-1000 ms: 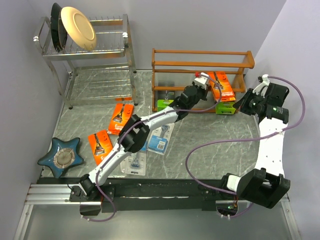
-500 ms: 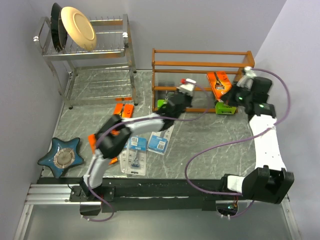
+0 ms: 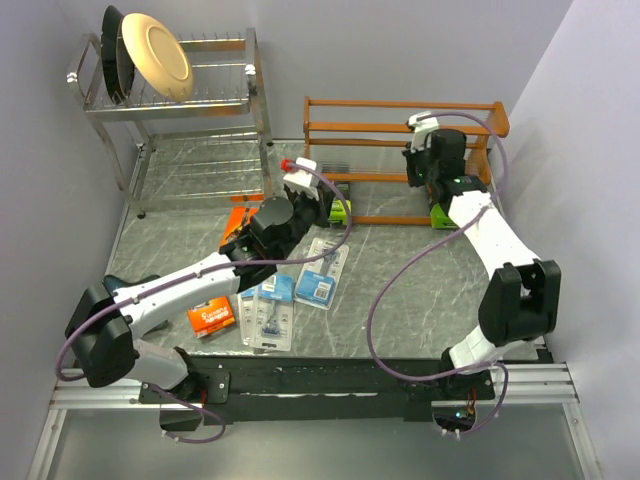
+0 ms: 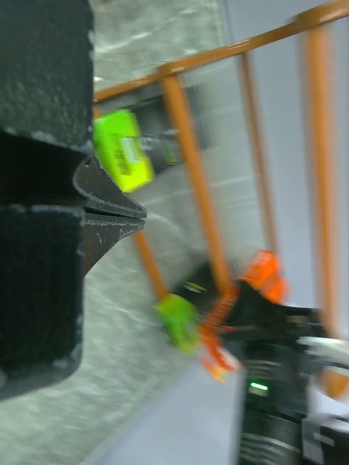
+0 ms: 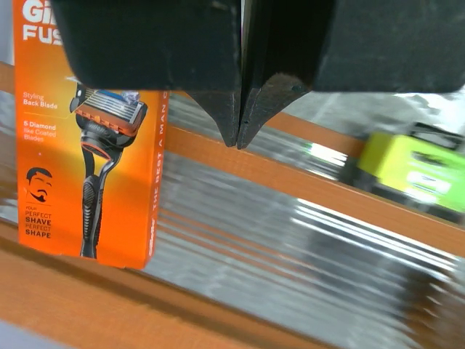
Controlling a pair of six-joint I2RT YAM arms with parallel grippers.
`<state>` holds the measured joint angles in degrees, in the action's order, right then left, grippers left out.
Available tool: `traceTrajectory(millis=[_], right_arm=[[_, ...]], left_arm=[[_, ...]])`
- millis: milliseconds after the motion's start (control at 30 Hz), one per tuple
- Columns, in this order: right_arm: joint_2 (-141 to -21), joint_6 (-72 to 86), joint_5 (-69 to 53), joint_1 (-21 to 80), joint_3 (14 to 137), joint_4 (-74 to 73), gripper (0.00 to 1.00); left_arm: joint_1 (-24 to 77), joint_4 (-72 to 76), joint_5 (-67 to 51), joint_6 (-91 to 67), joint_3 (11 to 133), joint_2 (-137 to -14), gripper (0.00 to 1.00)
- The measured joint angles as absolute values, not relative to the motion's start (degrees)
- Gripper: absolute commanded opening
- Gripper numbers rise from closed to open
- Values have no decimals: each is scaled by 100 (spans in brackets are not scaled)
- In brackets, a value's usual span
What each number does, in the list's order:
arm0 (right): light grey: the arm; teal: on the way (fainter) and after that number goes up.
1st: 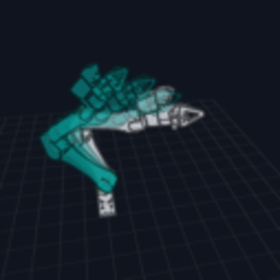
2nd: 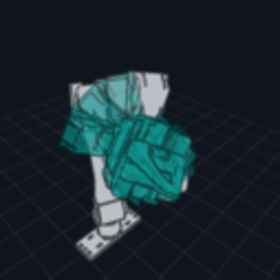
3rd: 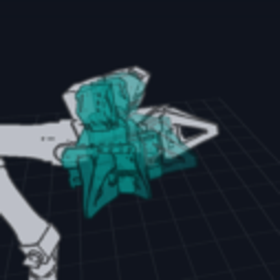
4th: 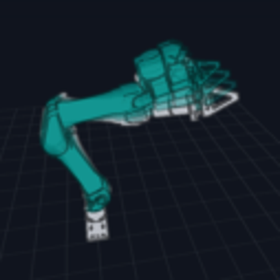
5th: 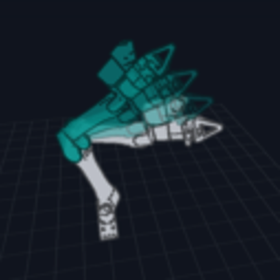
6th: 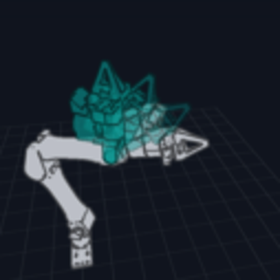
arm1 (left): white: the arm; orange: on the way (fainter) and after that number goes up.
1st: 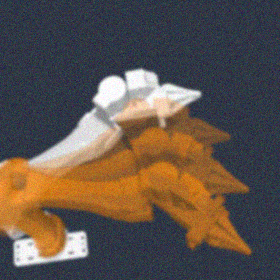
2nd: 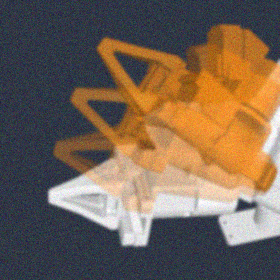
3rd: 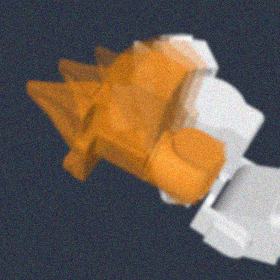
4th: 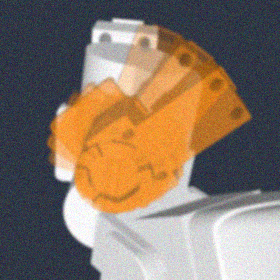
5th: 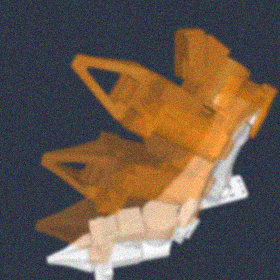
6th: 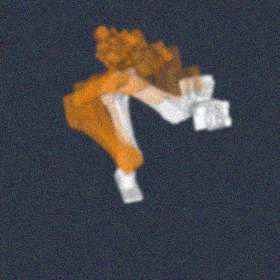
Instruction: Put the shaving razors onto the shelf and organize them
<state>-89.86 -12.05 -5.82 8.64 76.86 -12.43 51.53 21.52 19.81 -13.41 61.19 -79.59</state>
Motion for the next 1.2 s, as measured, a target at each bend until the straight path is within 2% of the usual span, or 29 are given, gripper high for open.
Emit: traceTrajectory(millis=[300,633,1200], right_arm=[[-9445,-2366,456,1369,7706,-768,0],[-10195,-2993,1437,1411,8058,-591,0],[-10538,-3599,1981,1094,8141,152,0]], left_arm=[[4936,1614,1820,-1555,5741,-7959,1],[4694,1645,1643,-1750,5701,-7920,1],[4668,1671,1385,-1903,5669,-7979,1]])
